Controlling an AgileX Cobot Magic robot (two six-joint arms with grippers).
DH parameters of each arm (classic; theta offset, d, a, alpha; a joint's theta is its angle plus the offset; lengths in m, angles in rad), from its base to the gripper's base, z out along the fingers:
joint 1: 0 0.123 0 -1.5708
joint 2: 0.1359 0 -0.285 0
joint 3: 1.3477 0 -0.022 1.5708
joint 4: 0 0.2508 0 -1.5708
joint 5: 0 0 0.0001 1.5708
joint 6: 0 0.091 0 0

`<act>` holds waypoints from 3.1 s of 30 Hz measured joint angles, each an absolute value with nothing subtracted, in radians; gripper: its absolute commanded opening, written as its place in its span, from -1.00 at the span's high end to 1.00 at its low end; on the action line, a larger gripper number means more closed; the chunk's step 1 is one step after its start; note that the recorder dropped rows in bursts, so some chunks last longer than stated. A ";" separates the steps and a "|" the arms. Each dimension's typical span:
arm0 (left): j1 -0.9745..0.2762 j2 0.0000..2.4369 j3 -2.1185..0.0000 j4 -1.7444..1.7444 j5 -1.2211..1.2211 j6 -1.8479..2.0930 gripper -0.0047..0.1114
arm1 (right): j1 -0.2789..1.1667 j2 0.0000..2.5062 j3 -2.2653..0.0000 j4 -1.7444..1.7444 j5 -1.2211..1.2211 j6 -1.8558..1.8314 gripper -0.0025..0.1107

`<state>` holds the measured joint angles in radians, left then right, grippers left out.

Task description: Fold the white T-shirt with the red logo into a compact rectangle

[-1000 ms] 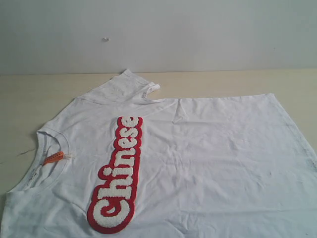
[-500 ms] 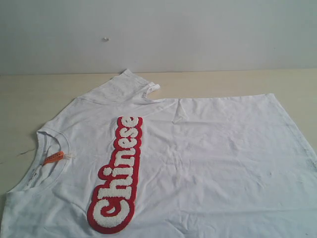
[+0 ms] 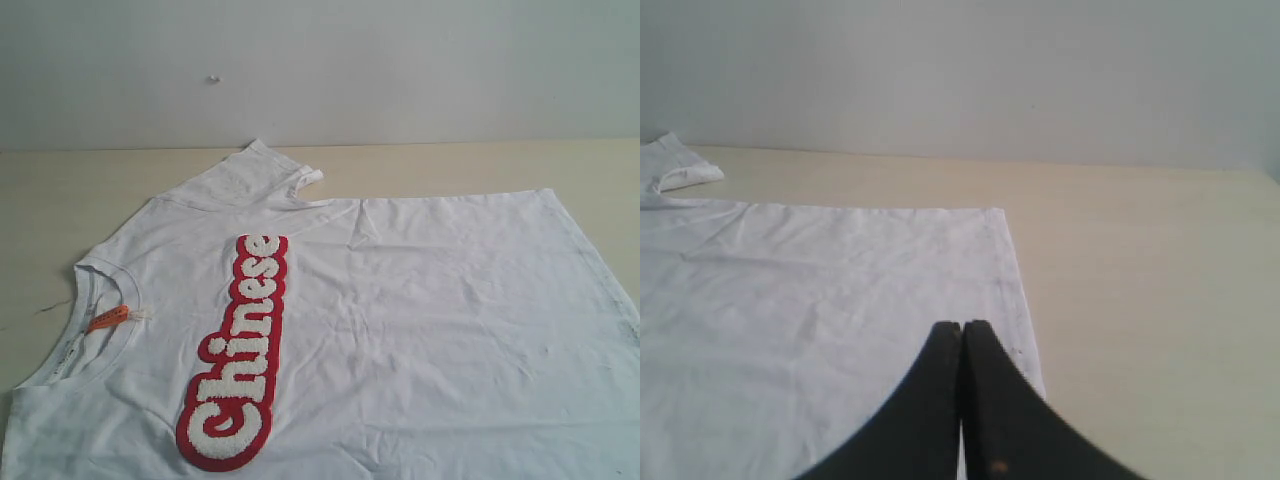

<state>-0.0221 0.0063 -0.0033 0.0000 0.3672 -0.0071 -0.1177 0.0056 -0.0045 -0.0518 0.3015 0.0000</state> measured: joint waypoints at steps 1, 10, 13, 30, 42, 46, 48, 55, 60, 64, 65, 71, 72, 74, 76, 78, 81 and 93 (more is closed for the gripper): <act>-0.022 0.006 -0.003 0.000 0.367 -0.007 0.92 | -0.118 0.006 -0.005 -0.052 0.291 0.000 0.96; -0.022 0.006 -0.003 0.000 0.367 -0.007 0.92 | -0.118 0.006 -0.005 -0.052 0.186 0.000 0.96; -0.022 0.006 -0.003 0.000 0.367 -0.007 0.92 | -0.118 0.006 -0.005 -0.052 0.161 0.000 0.96; -0.022 0.006 -0.003 -0.026 -0.006 -0.111 0.92 | -0.118 0.006 -0.005 0.030 0.021 0.203 0.96; -0.022 0.006 -0.003 -0.027 -0.053 -0.187 0.92 | -0.118 0.006 -0.005 0.053 -0.059 0.345 0.96; -0.022 0.006 -0.003 -0.031 -0.053 -0.450 0.92 | -0.118 0.006 -0.005 0.055 -0.062 0.461 0.96; -0.022 0.006 -0.003 -0.031 -0.051 -0.553 0.92 | -0.118 0.006 -0.005 0.057 -0.035 0.467 0.96; -0.022 0.006 -0.003 -0.031 -0.039 -0.783 0.92 | -0.118 0.006 -0.005 0.057 0.024 0.514 0.96; -0.064 0.006 -0.006 0.025 -0.136 -0.821 0.92 | -0.118 0.006 -0.005 0.057 -0.047 0.522 0.96; -0.098 0.024 -0.065 0.107 -0.072 -0.826 0.92 | -0.118 0.006 -0.005 0.057 -0.085 0.526 0.96; -0.105 0.039 -0.089 0.123 -0.046 -0.826 0.92 | -0.118 0.006 -0.005 0.057 -0.090 0.527 0.96; -0.166 0.227 -0.226 0.162 0.060 -0.794 0.92 | -0.118 0.006 -0.026 0.057 -0.094 0.529 0.96; -0.182 0.281 -0.259 0.164 0.067 -0.778 0.92 | -0.118 0.011 -0.046 0.057 -0.096 0.529 0.96; -0.201 0.346 -0.296 0.164 0.071 -0.752 0.92 | -0.118 0.030 -0.069 0.044 -0.099 0.529 0.96; -0.213 0.396 -0.328 0.167 0.084 -0.727 0.92 | -0.118 0.059 -0.091 0.020 -0.100 0.529 0.96; -0.223 0.456 -0.359 0.167 0.116 -0.686 0.92 | -0.118 0.095 -0.114 -0.011 -0.100 0.527 0.96; -0.224 0.537 -0.394 0.170 0.170 -0.631 0.92 | -0.118 0.152 -0.142 -0.053 -0.101 0.527 0.96; -0.226 0.765 -0.491 0.171 0.303 -0.329 0.92 | -0.079 0.443 -0.247 -0.220 -0.161 0.527 0.96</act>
<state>-0.2264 0.7646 -0.4912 0.1707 0.3032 -0.3292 -0.0792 0.4426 -0.2470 -0.2199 -0.1606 0.5267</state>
